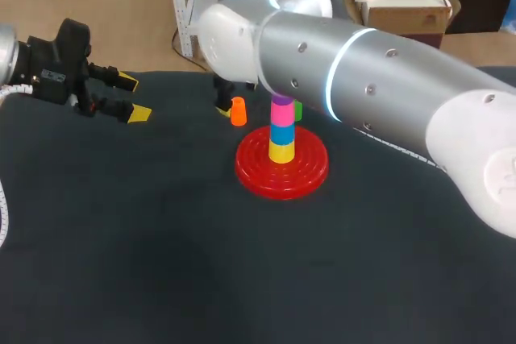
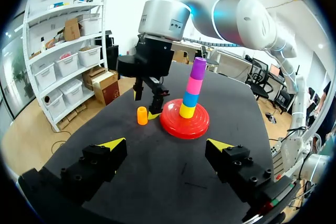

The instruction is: Pick up and stack the cylinders on the red base in this order: pink,purple,orange,green

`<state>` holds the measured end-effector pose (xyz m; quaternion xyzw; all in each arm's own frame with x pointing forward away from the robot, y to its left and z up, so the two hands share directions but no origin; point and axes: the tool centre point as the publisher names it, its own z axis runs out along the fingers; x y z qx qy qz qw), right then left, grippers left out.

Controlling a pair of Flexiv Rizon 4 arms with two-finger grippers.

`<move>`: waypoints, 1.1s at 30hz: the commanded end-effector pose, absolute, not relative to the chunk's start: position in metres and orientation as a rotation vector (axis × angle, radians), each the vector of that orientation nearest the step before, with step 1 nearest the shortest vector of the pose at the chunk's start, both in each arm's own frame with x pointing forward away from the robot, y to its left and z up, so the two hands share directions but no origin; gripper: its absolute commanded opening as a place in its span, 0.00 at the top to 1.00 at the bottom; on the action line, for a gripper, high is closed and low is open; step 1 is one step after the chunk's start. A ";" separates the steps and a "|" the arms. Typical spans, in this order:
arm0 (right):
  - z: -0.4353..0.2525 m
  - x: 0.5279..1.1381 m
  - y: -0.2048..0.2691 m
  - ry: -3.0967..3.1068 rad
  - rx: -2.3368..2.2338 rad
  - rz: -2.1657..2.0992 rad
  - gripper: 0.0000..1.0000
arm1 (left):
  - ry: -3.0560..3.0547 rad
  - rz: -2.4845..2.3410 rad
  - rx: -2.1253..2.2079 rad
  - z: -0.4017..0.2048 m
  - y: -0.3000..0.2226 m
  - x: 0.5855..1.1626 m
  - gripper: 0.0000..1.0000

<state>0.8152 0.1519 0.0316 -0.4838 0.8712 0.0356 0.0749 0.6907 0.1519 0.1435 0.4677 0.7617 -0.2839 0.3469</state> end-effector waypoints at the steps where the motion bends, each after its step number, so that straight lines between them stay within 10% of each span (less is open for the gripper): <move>1: 0.029 0.827 0.158 3.073 -1.709 -0.395 0.00 | 1.972 -0.737 1.213 0.142 0.152 0.691 0.00; 17: 0.025 0.830 0.159 3.066 -1.755 -0.488 0.00 | 1.972 -0.737 1.213 0.142 0.152 0.691 0.00; 26: 0.025 0.830 0.159 3.063 -1.763 -0.489 0.51 | 1.972 -0.737 1.213 0.142 0.152 0.691 0.00; 33: 0.023 0.830 0.158 3.067 -1.775 -0.497 0.51 | 1.972 -0.737 1.213 0.142 0.152 0.691 0.00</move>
